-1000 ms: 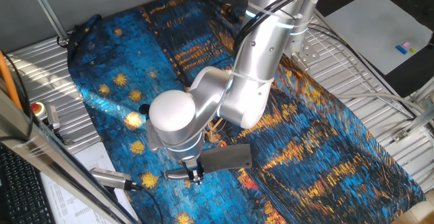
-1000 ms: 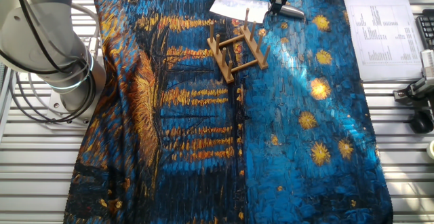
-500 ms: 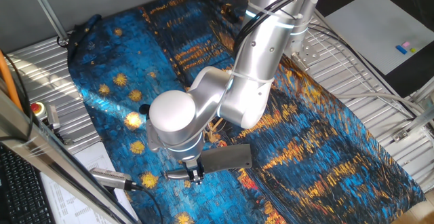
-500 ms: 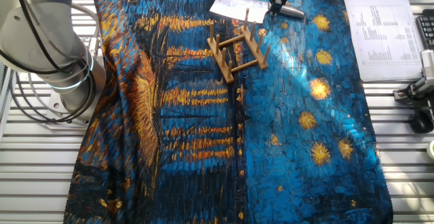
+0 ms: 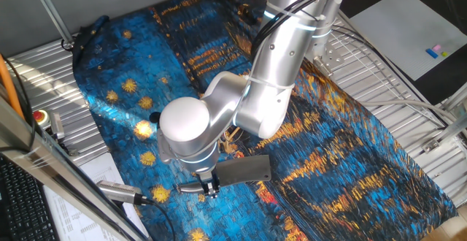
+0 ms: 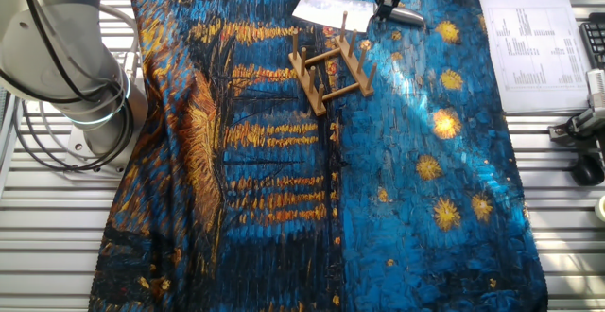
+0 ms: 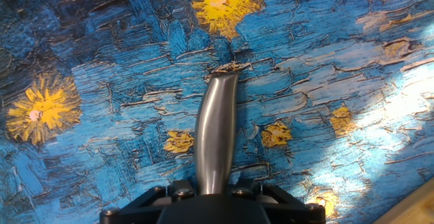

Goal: Put the knife on the knife rack

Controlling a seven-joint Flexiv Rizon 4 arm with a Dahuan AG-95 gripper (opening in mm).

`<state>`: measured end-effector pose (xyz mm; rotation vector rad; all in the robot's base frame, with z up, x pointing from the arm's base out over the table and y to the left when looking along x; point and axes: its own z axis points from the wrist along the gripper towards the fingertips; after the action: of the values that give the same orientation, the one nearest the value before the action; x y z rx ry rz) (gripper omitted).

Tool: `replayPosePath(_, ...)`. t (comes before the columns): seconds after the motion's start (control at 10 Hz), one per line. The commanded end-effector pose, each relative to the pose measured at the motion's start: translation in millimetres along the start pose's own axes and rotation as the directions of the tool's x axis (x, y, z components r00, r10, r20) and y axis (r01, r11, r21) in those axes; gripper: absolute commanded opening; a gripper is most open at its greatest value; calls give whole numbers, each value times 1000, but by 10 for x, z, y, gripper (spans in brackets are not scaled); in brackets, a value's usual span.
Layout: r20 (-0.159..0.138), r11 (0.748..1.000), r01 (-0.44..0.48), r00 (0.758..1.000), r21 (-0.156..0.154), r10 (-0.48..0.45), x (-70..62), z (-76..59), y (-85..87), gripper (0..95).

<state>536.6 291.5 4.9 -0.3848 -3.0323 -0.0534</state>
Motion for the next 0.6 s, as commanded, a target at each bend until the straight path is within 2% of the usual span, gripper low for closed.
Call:
replayPosePath(0.1,2,1000,-1,1000,0,1,6,2,-4,380)
replayPosePath(0.4,2,1000,-1,1000,-1,1,6,1,-4,380)
replayPosePath(0.6,3,1000,-2,1000,-4,2,6,1,-4,0)
